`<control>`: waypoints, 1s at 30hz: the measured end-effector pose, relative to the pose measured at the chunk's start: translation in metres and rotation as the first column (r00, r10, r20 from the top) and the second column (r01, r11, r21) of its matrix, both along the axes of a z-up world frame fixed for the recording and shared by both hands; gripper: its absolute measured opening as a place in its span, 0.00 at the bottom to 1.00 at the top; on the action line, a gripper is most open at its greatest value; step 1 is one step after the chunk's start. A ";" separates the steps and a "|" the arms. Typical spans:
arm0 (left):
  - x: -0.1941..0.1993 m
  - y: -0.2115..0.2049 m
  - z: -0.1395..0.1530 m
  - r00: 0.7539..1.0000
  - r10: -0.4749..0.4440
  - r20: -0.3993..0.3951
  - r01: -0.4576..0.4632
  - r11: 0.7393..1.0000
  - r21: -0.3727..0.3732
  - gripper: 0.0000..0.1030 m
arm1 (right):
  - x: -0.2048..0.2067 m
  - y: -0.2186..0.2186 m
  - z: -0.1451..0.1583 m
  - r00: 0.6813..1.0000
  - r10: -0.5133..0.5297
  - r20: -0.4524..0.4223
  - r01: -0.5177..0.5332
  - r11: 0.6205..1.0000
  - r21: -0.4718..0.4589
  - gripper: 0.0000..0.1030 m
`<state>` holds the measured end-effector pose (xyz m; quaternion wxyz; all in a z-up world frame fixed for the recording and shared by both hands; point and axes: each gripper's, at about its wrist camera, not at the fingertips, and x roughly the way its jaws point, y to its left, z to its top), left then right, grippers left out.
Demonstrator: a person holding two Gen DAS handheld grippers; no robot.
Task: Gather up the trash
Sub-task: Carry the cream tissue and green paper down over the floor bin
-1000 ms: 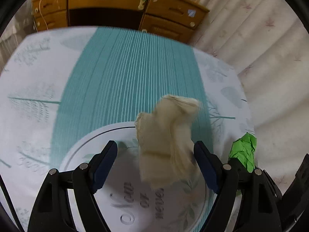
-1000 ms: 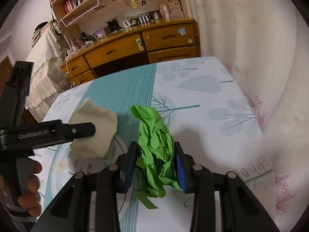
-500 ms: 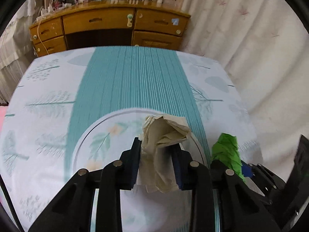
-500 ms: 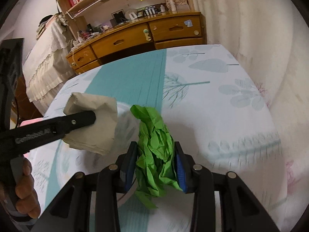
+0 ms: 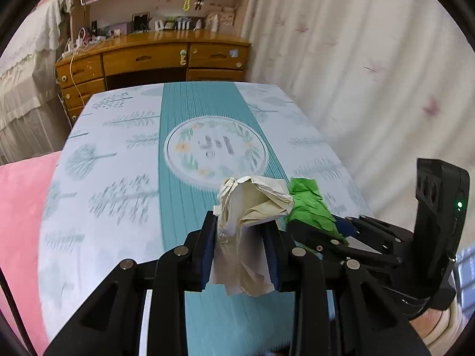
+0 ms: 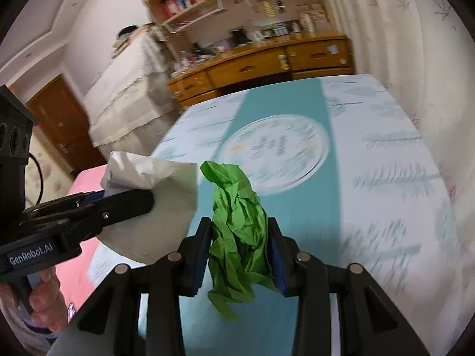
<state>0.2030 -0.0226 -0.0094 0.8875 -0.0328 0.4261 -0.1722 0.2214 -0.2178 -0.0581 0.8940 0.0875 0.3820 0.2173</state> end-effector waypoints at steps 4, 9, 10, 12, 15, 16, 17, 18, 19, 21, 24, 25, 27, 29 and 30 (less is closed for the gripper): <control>-0.065 0.018 0.002 0.999 -0.013 0.045 0.012 1.000 0.028 0.27 | -0.062 0.023 -0.001 0.998 0.050 0.037 -0.050 0.999 -0.009 0.36; -0.136 0.030 -0.014 0.994 -0.032 0.109 0.021 0.995 0.098 0.27 | -0.136 0.053 -0.007 0.984 0.126 0.130 -0.112 0.987 -0.112 0.36; -0.147 0.032 -0.020 0.993 -0.036 0.111 0.025 0.994 0.107 0.27 | -0.149 0.058 -0.010 0.978 0.145 0.147 -0.126 0.983 -0.131 0.36; -0.171 0.036 -0.033 0.992 -0.044 0.120 0.029 0.991 0.128 0.27 | -0.174 0.068 -0.019 0.969 0.184 0.162 -0.157 0.974 -0.166 0.36; -0.196 0.042 -0.054 0.991 -0.060 0.116 0.043 0.989 0.144 0.27 | -0.192 0.073 -0.037 0.964 0.217 0.151 -0.185 0.962 -0.200 0.36; -0.202 0.044 -0.062 0.992 -0.064 0.106 0.048 0.988 0.144 0.27 | -0.197 0.075 -0.044 0.962 0.228 0.148 -0.193 0.957 -0.218 0.36; -0.206 0.045 -0.071 0.993 -0.068 0.093 0.054 0.988 0.142 0.27 | -0.202 0.078 -0.053 0.962 0.236 0.140 -0.198 0.950 -0.242 0.36; -0.209 0.046 -0.078 0.994 -0.070 0.083 0.057 0.988 0.140 0.27 | -0.205 0.080 -0.060 0.962 0.240 0.129 -0.201 0.945 -0.257 0.36; -0.212 0.047 -0.087 0.995 -0.072 0.070 0.061 0.988 0.142 0.27 | -0.208 0.083 -0.070 0.962 0.248 0.113 -0.210 0.939 -0.273 0.36; -0.217 0.048 -0.106 0.997 -0.070 0.040 0.064 0.987 0.147 0.27 | -0.210 0.084 -0.086 0.962 0.261 0.082 -0.227 0.930 -0.291 0.36; -0.216 0.047 -0.138 0.998 -0.069 -0.010 0.070 0.987 0.145 0.27 | -0.210 0.087 -0.117 0.964 0.267 0.012 -0.251 0.917 -0.311 0.36; -0.215 0.046 -0.151 0.997 -0.069 -0.032 0.073 0.987 0.143 0.27 | -0.208 0.087 -0.130 0.965 0.263 -0.018 -0.255 0.911 -0.324 0.36; -0.215 0.045 -0.173 0.996 -0.069 -0.063 0.077 0.988 0.132 0.27 | -0.203 0.086 -0.152 0.966 0.250 -0.063 -0.256 0.905 -0.340 0.36; -0.211 0.044 -0.198 0.993 -0.066 -0.098 0.078 0.989 0.123 0.27 | -0.195 0.083 -0.178 0.967 0.229 -0.114 -0.255 0.899 -0.356 0.36; -0.208 0.043 -0.210 0.991 -0.064 -0.120 0.078 0.990 0.117 0.27 | -0.192 0.083 -0.186 0.965 0.223 -0.136 -0.258 0.897 -0.359 0.36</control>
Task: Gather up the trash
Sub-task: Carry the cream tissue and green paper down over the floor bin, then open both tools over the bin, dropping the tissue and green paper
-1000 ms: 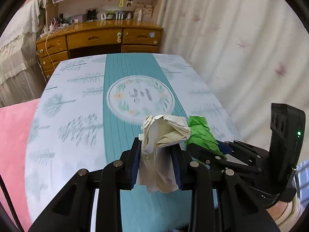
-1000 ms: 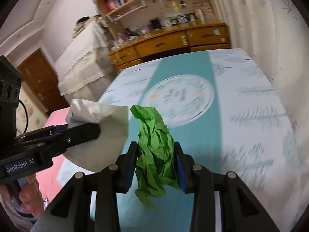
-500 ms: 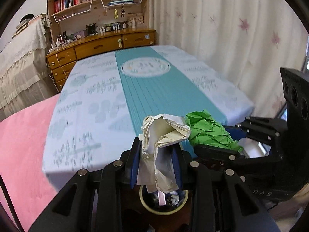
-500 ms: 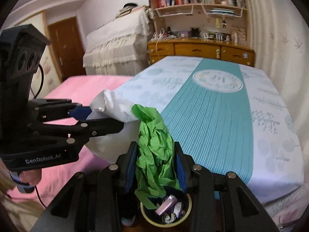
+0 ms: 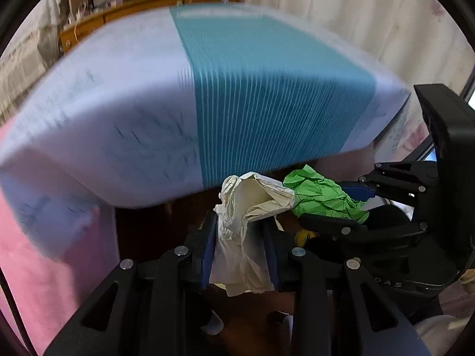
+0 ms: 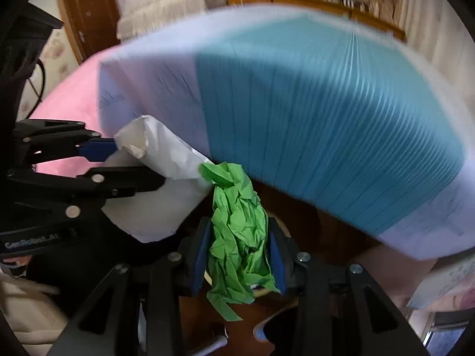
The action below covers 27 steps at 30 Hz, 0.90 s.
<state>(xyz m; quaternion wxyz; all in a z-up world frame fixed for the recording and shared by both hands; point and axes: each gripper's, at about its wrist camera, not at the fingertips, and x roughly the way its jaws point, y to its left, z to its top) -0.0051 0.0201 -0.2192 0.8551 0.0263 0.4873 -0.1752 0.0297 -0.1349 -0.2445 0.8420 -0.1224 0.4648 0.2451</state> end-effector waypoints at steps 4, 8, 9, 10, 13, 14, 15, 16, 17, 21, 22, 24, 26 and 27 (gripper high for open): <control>0.015 -0.004 -0.040 0.997 0.003 -0.073 -0.004 1.000 -0.013 0.27 | 0.015 -0.002 -0.044 0.997 -0.028 -0.076 0.023 0.997 -0.067 0.36; 0.033 -0.003 -0.079 0.988 0.034 -0.149 -0.042 0.998 -0.054 0.27 | 0.032 -0.007 -0.084 0.982 -0.081 -0.170 0.067 0.994 -0.090 0.36; 0.038 -0.001 -0.088 0.985 0.050 -0.165 -0.063 0.995 -0.073 0.27 | 0.037 -0.009 -0.094 0.975 -0.104 -0.197 0.088 0.992 -0.089 0.36; 0.042 0.001 -0.095 0.983 0.062 -0.175 -0.077 0.994 -0.083 0.27 | 0.042 -0.013 -0.105 0.966 -0.127 -0.226 0.112 0.991 -0.079 0.36; 0.051 0.006 -0.120 0.971 0.112 -0.213 -0.134 0.987 -0.088 0.28 | 0.057 -0.024 -0.129 0.936 -0.198 -0.292 0.192 0.980 -0.051 0.36; 0.053 0.007 -0.127 0.965 0.127 -0.228 -0.149 0.985 -0.086 0.28 | 0.060 -0.029 -0.137 0.924 -0.222 -0.312 0.222 0.974 -0.038 0.36; 0.055 0.008 -0.133 0.960 0.136 -0.245 -0.160 0.984 -0.083 0.28 | 0.062 -0.033 -0.144 0.911 -0.246 -0.332 0.254 0.967 -0.020 0.36; 0.055 0.007 -0.137 0.957 0.140 -0.255 -0.165 0.983 -0.080 0.29 | 0.066 -0.035 -0.151 0.899 -0.263 -0.349 0.278 0.960 -0.006 0.36; 0.054 0.010 -0.140 0.954 0.145 -0.261 -0.169 0.983 -0.073 0.29 | 0.066 -0.039 -0.158 0.891 -0.274 -0.361 0.295 0.955 0.004 0.36; 0.058 0.003 -0.150 0.947 0.161 -0.278 -0.178 0.983 -0.036 0.32 | 0.076 -0.044 -0.175 0.860 -0.309 -0.406 0.344 0.939 0.014 0.37; 0.058 0.002 -0.152 0.945 0.164 -0.283 -0.180 0.983 -0.029 0.33 | 0.077 -0.046 -0.177 0.847 -0.318 -0.427 0.363 0.931 0.027 0.39; 0.064 0.000 -0.156 0.939 0.174 -0.298 -0.184 0.983 -0.008 0.33 | 0.083 -0.046 -0.180 0.837 -0.327 -0.438 0.384 0.922 0.046 0.39; 0.066 0.000 -0.160 0.932 0.182 -0.312 -0.189 0.982 0.008 0.33 | 0.086 -0.046 -0.182 0.840 -0.326 -0.433 0.387 0.920 0.059 0.39; 0.066 -0.001 -0.162 0.930 0.183 -0.319 -0.190 0.982 0.010 0.33 | 0.087 -0.044 -0.181 0.842 -0.328 -0.428 0.387 0.920 0.057 0.40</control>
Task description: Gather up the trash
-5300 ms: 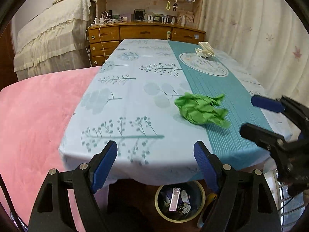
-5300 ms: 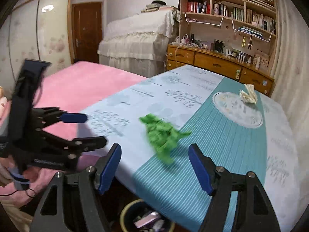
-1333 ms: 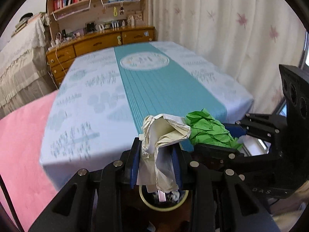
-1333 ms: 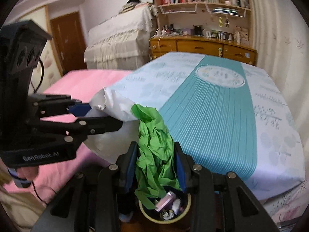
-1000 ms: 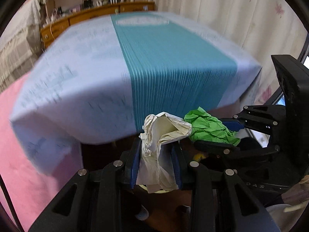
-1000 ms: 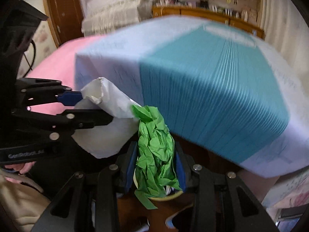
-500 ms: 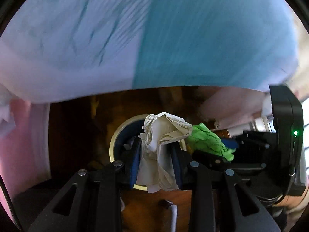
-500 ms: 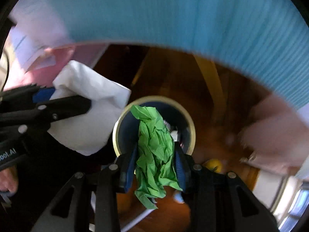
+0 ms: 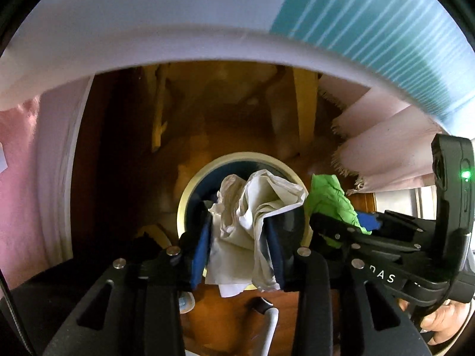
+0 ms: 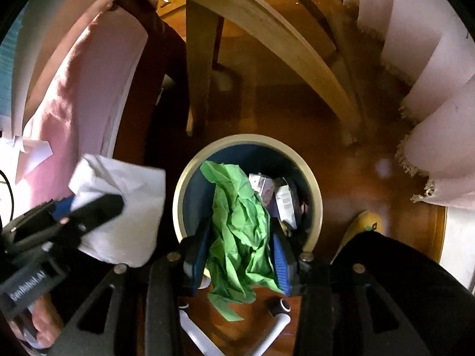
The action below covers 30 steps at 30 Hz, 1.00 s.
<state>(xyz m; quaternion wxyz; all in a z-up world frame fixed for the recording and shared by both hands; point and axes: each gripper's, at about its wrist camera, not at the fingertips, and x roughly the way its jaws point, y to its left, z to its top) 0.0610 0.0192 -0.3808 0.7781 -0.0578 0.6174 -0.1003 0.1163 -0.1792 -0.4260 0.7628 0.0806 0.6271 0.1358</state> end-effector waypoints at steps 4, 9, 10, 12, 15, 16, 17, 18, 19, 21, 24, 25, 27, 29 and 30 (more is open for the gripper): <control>0.003 -0.002 0.008 1.000 0.000 0.004 0.000 1.000 0.018 0.43 | -0.001 0.008 -0.004 1.000 0.014 0.005 -0.014 0.999 -0.035 0.48; 0.000 -0.003 0.007 1.000 -0.005 0.008 0.004 0.999 0.046 0.59 | -0.001 0.012 -0.006 1.000 0.015 -0.002 -0.015 0.997 -0.069 0.72; 0.000 -0.003 0.007 1.000 -0.006 0.010 0.006 0.999 0.049 0.69 | -0.001 0.012 -0.006 1.000 0.013 -0.001 -0.013 0.998 -0.064 0.72; -0.001 -0.002 0.008 1.000 -0.004 0.013 0.003 0.999 0.046 0.75 | 0.000 0.011 -0.005 1.000 0.007 0.005 -0.007 0.998 -0.059 0.73; -0.001 0.002 0.008 1.000 0.010 0.008 -0.010 0.999 0.043 0.81 | 0.000 0.010 -0.005 1.000 0.000 0.008 0.001 0.998 -0.058 0.74; 0.000 0.002 0.006 1.000 0.014 0.008 -0.014 0.999 0.041 0.81 | 0.000 0.010 -0.006 1.000 0.000 0.010 0.001 0.998 -0.060 0.74; 0.000 0.003 0.007 1.000 0.018 0.008 -0.019 0.999 0.037 0.81 | 0.000 0.010 -0.006 1.000 0.000 0.011 0.000 0.998 -0.063 0.74; 0.000 0.004 0.007 1.000 0.022 0.008 -0.023 0.999 0.034 0.82 | 0.000 0.011 -0.006 1.000 0.002 0.011 -0.001 0.998 -0.065 0.74; 0.001 0.004 0.006 1.000 0.026 0.007 -0.026 0.999 0.032 0.82 | 0.000 0.011 -0.006 1.000 0.002 0.012 -0.001 0.998 -0.064 0.74; 0.000 0.005 0.008 0.999 0.031 0.011 -0.032 0.999 0.028 0.84 | -0.001 0.011 -0.005 1.000 0.004 0.018 -0.002 0.998 -0.067 0.74; 0.000 0.007 0.009 0.999 0.033 0.019 -0.033 0.999 0.028 0.87 | -0.002 0.010 -0.003 1.000 0.002 0.026 0.000 0.998 -0.069 0.74; -0.001 0.007 0.009 0.999 0.033 0.024 -0.033 0.999 0.028 0.88 | -0.003 0.009 -0.001 1.000 0.001 0.029 0.001 0.998 -0.070 0.74; -0.002 0.007 0.010 0.999 0.033 0.032 -0.034 0.999 0.032 0.88 | -0.004 0.008 0.001 0.999 -0.001 0.034 0.004 0.997 -0.071 0.74; -0.003 0.008 0.011 0.999 0.034 0.038 -0.035 0.999 0.035 0.88 | -0.007 0.007 0.004 0.999 0.003 0.044 0.000 0.997 -0.077 0.74; -0.004 0.008 0.012 0.998 0.034 0.045 -0.036 0.999 0.038 0.88 | -0.009 0.007 0.006 0.999 0.008 0.051 -0.004 0.997 -0.083 0.74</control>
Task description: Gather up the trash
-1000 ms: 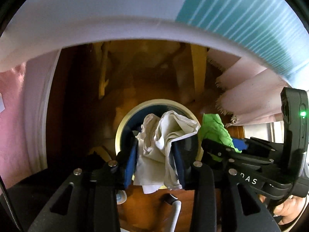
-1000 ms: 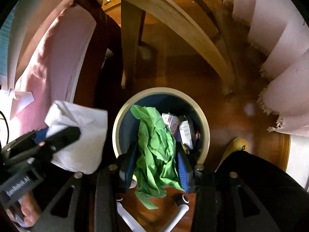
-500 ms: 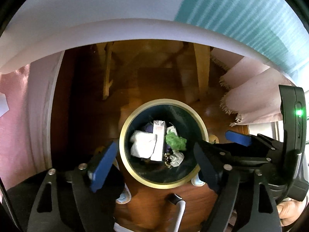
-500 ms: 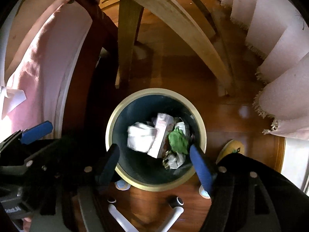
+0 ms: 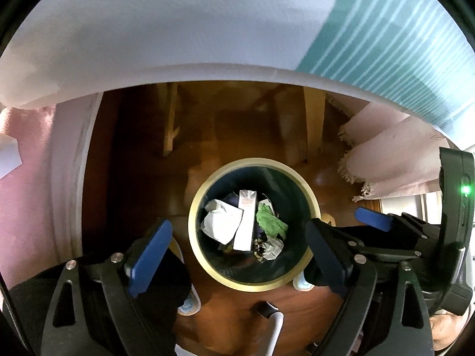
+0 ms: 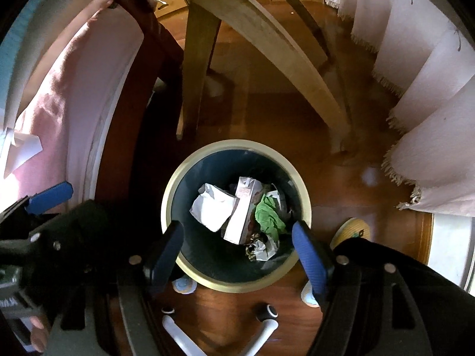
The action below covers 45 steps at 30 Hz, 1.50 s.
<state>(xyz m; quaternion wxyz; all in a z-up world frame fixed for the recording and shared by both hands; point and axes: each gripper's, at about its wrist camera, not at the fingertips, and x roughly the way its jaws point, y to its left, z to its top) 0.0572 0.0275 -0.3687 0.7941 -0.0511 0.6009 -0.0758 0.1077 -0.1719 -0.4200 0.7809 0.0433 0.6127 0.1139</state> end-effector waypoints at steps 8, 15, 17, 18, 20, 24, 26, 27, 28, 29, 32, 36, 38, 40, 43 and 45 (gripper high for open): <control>-0.010 0.006 0.016 0.998 0.008 0.055 -0.008 1.000 -0.004 0.89 | -0.018 -0.004 0.019 0.998 0.029 0.052 -0.027 0.999 -0.038 0.74; -0.027 0.005 0.039 0.993 -0.024 0.117 0.027 0.999 -0.019 0.91 | -0.034 -0.009 0.043 0.996 0.027 0.082 -0.025 0.999 -0.022 0.74; -0.033 0.004 0.048 0.990 -0.034 0.136 0.038 0.999 -0.025 0.91 | -0.038 -0.012 0.053 0.996 0.019 0.082 -0.019 1.000 0.006 0.74; -0.036 0.003 0.053 0.988 -0.038 0.147 0.042 0.999 -0.030 0.91 | -0.040 -0.014 0.058 0.996 0.018 0.082 -0.019 1.000 0.023 0.74; -0.041 0.005 0.065 0.987 -0.036 0.157 0.044 0.998 -0.046 0.91 | -0.046 -0.013 0.068 0.995 0.026 0.091 -0.029 0.999 0.041 0.74; -0.053 0.013 0.089 0.984 -0.018 0.175 0.032 0.996 -0.078 0.91 | -0.057 -0.004 0.092 0.990 0.079 0.120 -0.085 0.995 0.045 0.74; -0.060 0.016 0.101 0.980 -0.010 0.201 0.027 0.996 -0.080 0.91 | -0.063 0.002 0.105 0.983 0.110 0.144 -0.117 0.992 0.043 0.74; -0.063 0.018 0.110 0.976 -0.007 0.219 0.025 0.997 -0.079 0.91 | -0.067 0.005 0.112 0.979 0.127 0.162 -0.135 0.990 0.040 0.74; -0.065 0.020 0.119 0.972 -0.001 0.236 0.020 0.997 -0.078 0.91 | -0.070 0.008 0.121 0.974 0.140 0.180 -0.149 0.988 0.038 0.74; -0.067 0.022 0.128 0.968 0.006 0.252 0.015 0.997 -0.079 0.91 | -0.073 0.010 0.129 0.969 0.149 0.199 -0.160 0.986 0.040 0.74; -0.071 0.027 0.155 0.953 0.029 0.302 -0.006 0.997 -0.078 0.91 | -0.080 0.014 0.156 0.951 0.165 0.262 -0.181 0.983 0.038 0.74; -0.072 0.033 0.190 0.928 0.060 0.368 -0.034 0.996 -0.077 0.91 | -0.086 0.017 0.193 0.921 0.167 0.353 -0.192 0.981 0.036 0.74; -0.072 0.035 0.205 0.916 0.068 0.395 -0.042 0.996 -0.076 0.91 | -0.088 0.016 0.209 0.906 0.161 0.392 -0.191 0.981 0.039 0.74; -0.071 0.036 0.220 0.905 0.074 0.420 -0.048 0.996 -0.071 0.91 | -0.088 0.014 0.226 0.891 0.149 0.430 -0.185 0.982 0.044 0.74; -0.069 0.036 0.241 0.890 0.072 0.451 -0.050 0.997 -0.060 0.91 | -0.086 0.009 0.248 0.874 0.121 0.471 -0.169 0.984 0.061 0.74; -0.068 0.034 0.257 0.876 0.067 0.477 -0.049 0.998 -0.050 0.91 | -0.084 0.005 0.262 0.862 0.101 0.497 -0.158 0.985 0.075 0.74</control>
